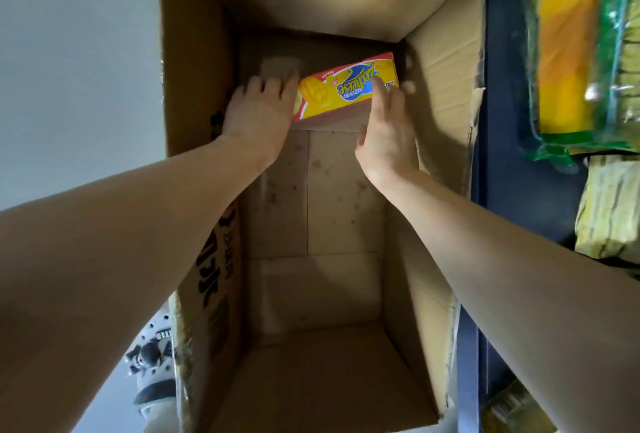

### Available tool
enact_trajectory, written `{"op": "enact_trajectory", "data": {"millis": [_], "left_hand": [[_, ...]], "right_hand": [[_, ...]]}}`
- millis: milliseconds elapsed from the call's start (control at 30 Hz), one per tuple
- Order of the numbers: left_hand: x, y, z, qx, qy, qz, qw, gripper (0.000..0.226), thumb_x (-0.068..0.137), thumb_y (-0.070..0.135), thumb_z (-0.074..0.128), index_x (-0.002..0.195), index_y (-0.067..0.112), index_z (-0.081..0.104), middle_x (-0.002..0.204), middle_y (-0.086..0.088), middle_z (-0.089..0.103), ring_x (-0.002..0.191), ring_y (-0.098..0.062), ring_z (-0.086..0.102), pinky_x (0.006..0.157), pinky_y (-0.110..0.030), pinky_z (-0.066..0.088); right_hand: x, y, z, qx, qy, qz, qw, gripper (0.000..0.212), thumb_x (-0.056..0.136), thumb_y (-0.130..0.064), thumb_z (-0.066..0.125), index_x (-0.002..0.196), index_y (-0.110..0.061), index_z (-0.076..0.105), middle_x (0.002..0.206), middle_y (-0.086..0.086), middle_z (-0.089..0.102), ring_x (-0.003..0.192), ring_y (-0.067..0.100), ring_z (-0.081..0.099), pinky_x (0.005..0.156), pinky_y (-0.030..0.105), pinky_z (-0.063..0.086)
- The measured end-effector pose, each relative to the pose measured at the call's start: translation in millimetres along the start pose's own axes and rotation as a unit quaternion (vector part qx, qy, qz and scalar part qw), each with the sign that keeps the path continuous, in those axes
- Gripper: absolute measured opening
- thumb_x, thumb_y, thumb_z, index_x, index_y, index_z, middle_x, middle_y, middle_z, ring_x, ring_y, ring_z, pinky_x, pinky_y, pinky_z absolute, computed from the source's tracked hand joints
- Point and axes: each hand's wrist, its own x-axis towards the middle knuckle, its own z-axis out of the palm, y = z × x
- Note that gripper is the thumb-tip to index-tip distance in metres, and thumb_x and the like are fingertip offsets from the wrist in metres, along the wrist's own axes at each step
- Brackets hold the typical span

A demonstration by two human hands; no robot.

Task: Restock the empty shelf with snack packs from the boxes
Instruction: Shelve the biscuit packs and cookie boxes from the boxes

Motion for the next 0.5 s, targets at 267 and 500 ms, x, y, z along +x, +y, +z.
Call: {"op": "enact_trajectory", "data": {"millis": [267, 500], "left_hand": [[-66, 36, 8, -0.173, -0.158, -0.009, 0.972, 0.077, 0.078, 0.036, 0.08, 0.139, 0.016, 0.036, 0.129, -0.011, 0.048, 0.112, -0.037, 0.058, 0.081, -0.043, 0.049], [-48, 24, 6, -0.161, -0.079, -0.026, 0.983, 0.053, 0.087, 0.0, 0.062, 0.135, 0.013, 0.044, 0.132, -0.013, 0.048, 0.118, -0.035, 0.051, 0.091, -0.042, 0.046]], "right_hand": [[-9, -17, 14, 0.186, -0.02, -0.011, 0.982, 0.054, 0.1, -0.023, 0.053, 0.149, -0.005, 0.039, 0.161, 0.013, 0.027, 0.145, 0.028, 0.033, 0.11, 0.035, 0.031], [-52, -11, 25, 0.087, -0.061, -0.012, 0.994, 0.095, 0.079, -0.029, 0.079, 0.155, -0.01, 0.025, 0.148, 0.011, 0.045, 0.129, 0.031, 0.049, 0.103, 0.044, 0.042]]}}
